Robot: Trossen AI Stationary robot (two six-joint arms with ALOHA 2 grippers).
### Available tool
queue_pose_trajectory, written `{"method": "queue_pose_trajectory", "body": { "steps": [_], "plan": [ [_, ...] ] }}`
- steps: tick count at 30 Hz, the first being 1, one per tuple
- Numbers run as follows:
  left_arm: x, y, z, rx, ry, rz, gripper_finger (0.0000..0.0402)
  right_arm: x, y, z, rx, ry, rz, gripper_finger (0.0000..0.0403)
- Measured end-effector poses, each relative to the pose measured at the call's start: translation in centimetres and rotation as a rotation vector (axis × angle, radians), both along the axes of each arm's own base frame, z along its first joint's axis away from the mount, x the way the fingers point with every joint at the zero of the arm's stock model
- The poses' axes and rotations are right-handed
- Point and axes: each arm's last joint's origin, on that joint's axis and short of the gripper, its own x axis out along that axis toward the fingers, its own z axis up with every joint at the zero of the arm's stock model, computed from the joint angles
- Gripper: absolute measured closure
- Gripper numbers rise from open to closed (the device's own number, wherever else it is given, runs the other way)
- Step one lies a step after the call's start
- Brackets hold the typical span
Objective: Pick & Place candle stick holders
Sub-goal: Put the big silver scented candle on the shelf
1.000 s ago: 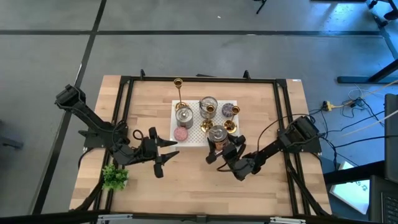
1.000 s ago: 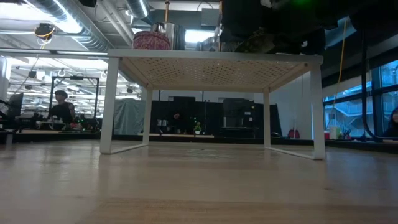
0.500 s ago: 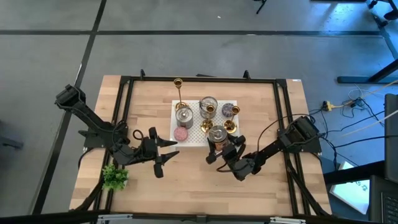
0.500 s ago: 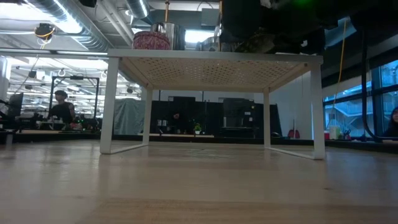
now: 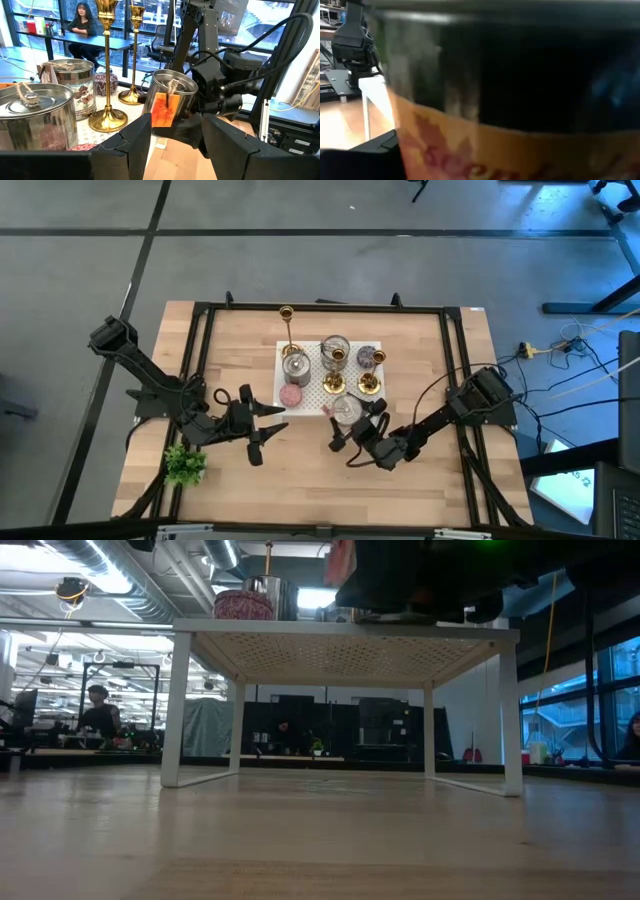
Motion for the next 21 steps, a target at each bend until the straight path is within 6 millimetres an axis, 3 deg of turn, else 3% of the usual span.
{"method": "queue_pose_trajectory", "body": {
  "steps": [21],
  "plan": [
    [0.02,-0.08,-0.01,-0.001,0.002,-0.03,0.0229,0.06,-0.3,0.09,0.005,-0.008,-0.038,0.0039]
  ]
}}
